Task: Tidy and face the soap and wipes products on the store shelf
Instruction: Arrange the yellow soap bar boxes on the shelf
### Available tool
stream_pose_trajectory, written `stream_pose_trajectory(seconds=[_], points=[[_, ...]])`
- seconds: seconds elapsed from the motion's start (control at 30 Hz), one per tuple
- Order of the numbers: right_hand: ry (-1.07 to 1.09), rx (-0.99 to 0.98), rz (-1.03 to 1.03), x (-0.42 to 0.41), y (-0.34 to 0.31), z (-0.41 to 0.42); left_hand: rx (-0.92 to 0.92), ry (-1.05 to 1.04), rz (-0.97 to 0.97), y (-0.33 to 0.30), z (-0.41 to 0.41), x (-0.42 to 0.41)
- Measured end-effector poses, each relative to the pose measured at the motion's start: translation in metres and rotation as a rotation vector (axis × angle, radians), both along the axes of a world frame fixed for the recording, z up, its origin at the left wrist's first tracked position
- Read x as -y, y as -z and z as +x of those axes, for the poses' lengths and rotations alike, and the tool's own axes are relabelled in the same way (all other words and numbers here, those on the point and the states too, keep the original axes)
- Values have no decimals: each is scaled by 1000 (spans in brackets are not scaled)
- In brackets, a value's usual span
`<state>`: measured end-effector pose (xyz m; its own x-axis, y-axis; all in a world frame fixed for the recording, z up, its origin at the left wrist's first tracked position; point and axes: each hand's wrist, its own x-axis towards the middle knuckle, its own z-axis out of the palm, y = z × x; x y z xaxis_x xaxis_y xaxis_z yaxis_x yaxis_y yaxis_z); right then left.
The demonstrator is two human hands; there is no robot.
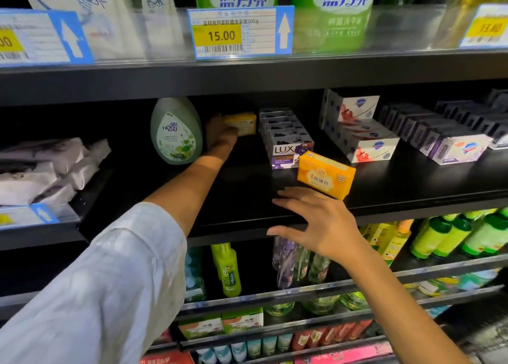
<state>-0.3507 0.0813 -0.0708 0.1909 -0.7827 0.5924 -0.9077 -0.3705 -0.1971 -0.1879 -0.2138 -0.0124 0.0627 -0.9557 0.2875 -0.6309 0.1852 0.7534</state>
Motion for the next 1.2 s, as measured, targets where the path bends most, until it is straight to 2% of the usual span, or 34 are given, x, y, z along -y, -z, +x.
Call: stream_pose_trajectory(seconds=[0.13,0.3,0.6,0.73,0.83,0.93,1.07,1.2], points=[[10,-7,11,-1,-2,0,88,10,-14,-5,3,-7],[21,3,54,-2,-5,2,107,39,-50,-5,10,-24],[20,63,234,-8,-20,5,-40,54,-98,-4,39,-87],[-58,303,319,-8,-35,8,-243,85,-82,-7,67,-122],[-121,618,297,0,-46,14,-474,175,-4,-13,85,-157],[-173,913,288,11,-57,29,-617,269,58,-15,95,-189],[-223,1090,330,24,-62,55,-698,379,102,0,101,-217],[-300,1157,379,26,-54,60,-687,422,103,4,101,-226]])
